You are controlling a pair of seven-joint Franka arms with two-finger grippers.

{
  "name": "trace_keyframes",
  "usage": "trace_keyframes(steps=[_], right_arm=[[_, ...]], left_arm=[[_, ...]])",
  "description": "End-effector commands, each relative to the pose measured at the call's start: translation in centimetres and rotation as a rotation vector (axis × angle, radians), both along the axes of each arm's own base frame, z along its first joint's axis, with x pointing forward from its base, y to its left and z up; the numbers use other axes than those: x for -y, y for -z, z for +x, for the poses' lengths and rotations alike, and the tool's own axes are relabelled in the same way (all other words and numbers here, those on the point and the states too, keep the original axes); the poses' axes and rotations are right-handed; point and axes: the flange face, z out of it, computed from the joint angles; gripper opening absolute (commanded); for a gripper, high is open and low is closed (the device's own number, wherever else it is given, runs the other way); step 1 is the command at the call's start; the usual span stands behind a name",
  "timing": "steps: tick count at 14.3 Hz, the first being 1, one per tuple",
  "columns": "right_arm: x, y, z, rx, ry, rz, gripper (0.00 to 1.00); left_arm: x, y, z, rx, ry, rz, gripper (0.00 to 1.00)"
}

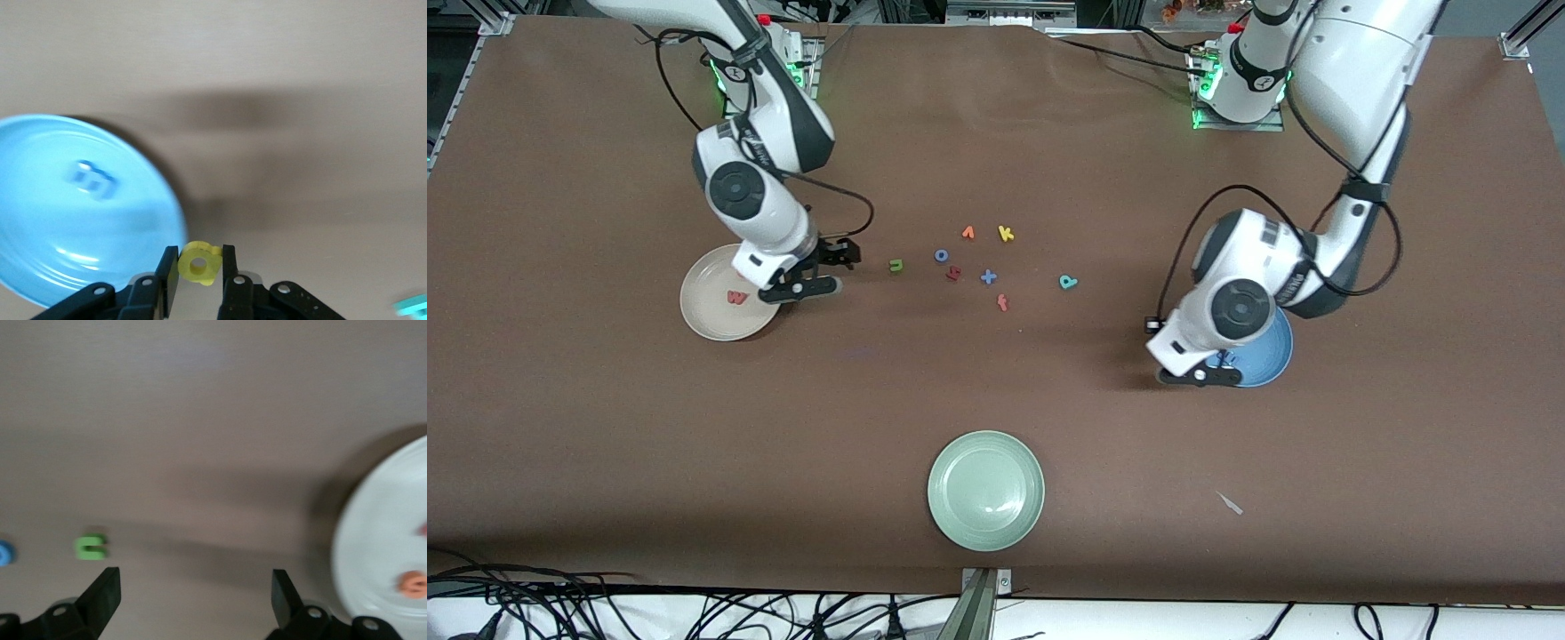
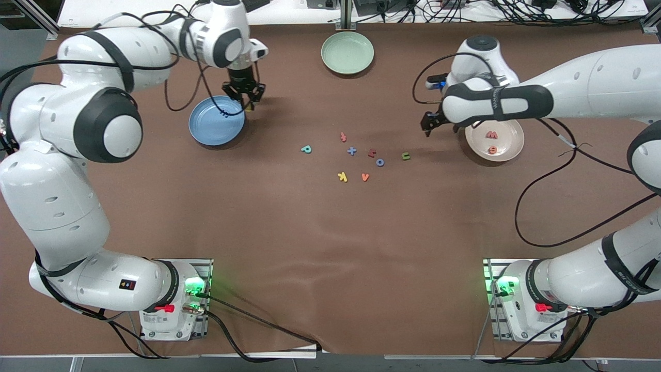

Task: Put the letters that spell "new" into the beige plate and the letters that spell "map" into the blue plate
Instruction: 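Drop the yellow a on the blue plate while the right gripper releases e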

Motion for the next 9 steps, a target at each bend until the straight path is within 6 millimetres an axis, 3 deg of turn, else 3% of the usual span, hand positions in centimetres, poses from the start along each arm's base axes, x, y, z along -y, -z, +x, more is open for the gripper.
trace_keyframes(steps=[1,4,5,6,9], right_arm=[[-3.7,1.9,-0.9,0.012,0.071,0.032,1.0],[-6.8,3.3,-2.7,0.017,0.097,0.039,1.0],[-7.3,3.6,-3.0,0.017,0.086,0.043,1.0],[-7.6,4.3,-3.2,0.014,0.083,0.047,1.0],[-8.2,6.2,-3.8,0.011,0.069,0.058,1.0]], left_arm=[[-3.8,1.0,0.1,-0.045,0.079,-0.013,0.03],[-5.9,2.4,-0.7,-0.085,0.09,-0.019,0.18],[-6.2,2.6,-0.7,-0.089,0.086,-0.02,0.46],[-6.2,2.7,-0.6,-0.09,0.08,-0.022,0.98],[-5.6,1.8,-0.3,-0.074,0.074,-0.029,1.0]])
